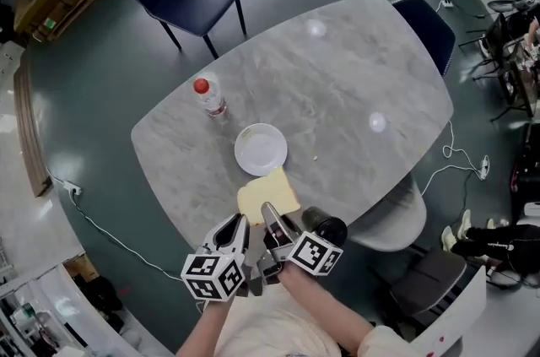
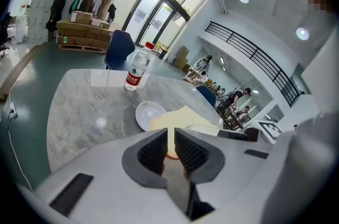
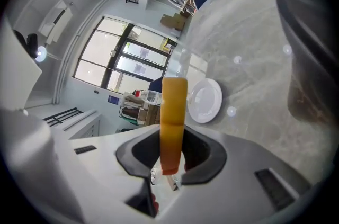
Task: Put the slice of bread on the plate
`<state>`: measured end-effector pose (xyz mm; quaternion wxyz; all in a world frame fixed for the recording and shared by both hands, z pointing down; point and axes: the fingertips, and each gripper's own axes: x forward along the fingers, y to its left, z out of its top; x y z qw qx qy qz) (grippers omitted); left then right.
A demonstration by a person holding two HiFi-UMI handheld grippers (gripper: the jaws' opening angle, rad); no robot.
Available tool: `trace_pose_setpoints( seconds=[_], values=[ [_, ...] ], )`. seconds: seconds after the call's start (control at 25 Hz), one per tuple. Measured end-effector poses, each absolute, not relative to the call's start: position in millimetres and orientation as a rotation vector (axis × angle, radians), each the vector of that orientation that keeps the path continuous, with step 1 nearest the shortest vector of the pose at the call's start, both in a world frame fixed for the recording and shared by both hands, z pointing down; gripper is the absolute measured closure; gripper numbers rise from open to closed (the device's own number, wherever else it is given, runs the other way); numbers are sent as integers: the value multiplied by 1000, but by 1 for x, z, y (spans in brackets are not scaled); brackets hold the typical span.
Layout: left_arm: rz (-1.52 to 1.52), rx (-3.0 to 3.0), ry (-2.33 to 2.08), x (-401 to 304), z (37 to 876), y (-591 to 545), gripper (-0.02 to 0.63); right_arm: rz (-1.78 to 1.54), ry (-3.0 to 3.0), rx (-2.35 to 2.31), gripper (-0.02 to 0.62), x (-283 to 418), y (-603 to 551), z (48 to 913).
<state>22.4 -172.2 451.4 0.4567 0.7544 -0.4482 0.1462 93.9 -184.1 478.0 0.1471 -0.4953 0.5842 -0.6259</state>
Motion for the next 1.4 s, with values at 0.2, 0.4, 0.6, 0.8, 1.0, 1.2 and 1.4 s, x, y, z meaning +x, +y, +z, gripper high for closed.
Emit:
trace_pose_setpoints(
  seconds=[0.2, 0.4, 0.6, 0.8, 1.0, 1.2, 1.4],
  values=[
    [348, 1832, -1122, 23, 469, -189, 560, -1741, 1699, -1527, 505, 112, -210, 492],
    [339, 1793, -1144, 23, 491, -211, 560, -1723, 1710, -1564, 505, 116, -238, 504],
    [332, 1781, -1150, 14, 508, -223, 560, -1713, 1743, -1589, 505, 103, -253, 519],
    [339, 1769, -1150, 10, 521, -231, 560, -1756, 1755, -1589, 505, 98, -275, 541],
    [341, 1753, -1155, 7, 532, -234, 560, -1786, 1775, -1619, 505, 100, -298, 560],
    [335, 1742, -1156, 6, 538, -232, 560, -1819, 1790, -1652, 505, 101, -307, 574],
    [334, 1734, -1153, 5, 539, -228, 560, -1812, 1909, -1737, 503, 103, -303, 579]
  ],
)
